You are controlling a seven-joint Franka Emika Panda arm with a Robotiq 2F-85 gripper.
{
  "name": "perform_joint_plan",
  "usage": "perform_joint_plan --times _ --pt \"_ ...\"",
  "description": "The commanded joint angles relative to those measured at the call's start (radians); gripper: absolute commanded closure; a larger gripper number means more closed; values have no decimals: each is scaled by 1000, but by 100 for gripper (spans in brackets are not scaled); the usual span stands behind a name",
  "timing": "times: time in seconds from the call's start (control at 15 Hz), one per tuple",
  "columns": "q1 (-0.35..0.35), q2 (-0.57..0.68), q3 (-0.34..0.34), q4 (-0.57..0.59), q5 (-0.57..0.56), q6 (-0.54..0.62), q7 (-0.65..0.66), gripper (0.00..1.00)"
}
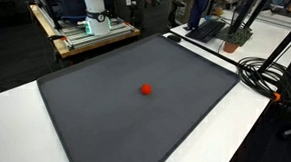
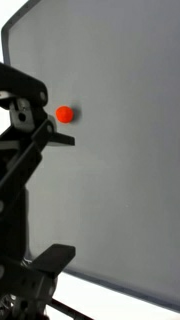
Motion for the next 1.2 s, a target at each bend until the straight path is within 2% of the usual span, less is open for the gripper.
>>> perform_joint_plan --times 0.0,0.4,0.53,0.8,1.13 --pt "5 -1 -6 2 -5 -3 3 0" --pt "5 -1 -6 2 -5 -3 3 0" --pt "-13 12 3 18 -46 -33 -5 0" --pt "-61 93 50 108 -223 -191 -3 0" --pt "-40 283 76 301 -372 -381 -37 0"
